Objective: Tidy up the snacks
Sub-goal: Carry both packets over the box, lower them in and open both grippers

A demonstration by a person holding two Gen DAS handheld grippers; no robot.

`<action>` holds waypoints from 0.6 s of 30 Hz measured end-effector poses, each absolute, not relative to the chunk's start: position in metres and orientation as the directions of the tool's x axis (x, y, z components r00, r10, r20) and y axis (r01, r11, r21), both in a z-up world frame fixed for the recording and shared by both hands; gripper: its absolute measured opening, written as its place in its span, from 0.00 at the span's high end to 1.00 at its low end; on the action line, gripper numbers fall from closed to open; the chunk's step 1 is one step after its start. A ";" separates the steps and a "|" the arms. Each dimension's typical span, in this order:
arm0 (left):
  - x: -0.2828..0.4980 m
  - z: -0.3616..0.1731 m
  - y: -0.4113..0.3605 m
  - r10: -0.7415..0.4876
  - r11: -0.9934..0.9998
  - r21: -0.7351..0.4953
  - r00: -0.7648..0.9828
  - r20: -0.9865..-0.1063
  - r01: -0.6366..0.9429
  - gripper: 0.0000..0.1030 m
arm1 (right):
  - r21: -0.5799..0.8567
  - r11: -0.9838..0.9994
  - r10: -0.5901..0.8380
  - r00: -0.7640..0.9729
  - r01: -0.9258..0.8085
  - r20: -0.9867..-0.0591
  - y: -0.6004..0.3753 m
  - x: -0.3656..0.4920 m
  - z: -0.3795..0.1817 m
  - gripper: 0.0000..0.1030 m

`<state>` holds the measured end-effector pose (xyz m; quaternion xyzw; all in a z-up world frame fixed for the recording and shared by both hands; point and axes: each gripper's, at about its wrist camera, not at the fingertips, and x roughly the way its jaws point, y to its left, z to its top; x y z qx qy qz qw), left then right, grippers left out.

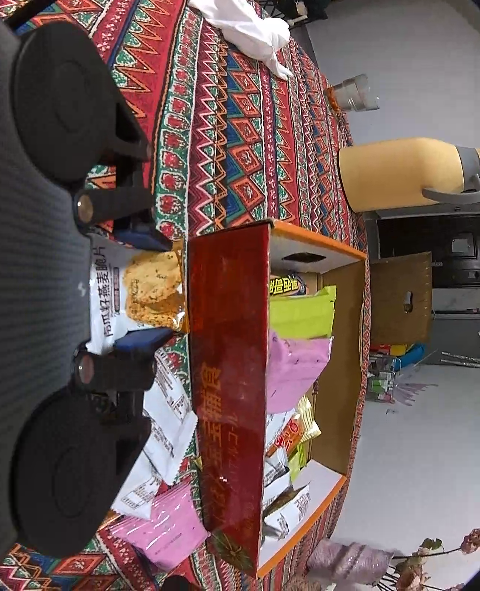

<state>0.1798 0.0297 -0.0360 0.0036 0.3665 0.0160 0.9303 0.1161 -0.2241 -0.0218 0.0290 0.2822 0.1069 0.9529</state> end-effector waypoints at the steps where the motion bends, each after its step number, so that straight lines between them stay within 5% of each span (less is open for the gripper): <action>1: 0.179 -0.036 0.030 0.027 1.000 0.016 0.733 -0.680 -0.023 0.59 | 0.116 0.976 0.219 0.818 -0.186 -0.531 -0.224 0.116 -0.022 0.68; 18: 0.147 -0.011 0.036 0.019 1.000 -0.006 0.788 -0.615 -0.029 0.59 | 0.102 0.975 0.219 0.829 -0.195 -0.514 -0.220 0.104 -0.016 0.68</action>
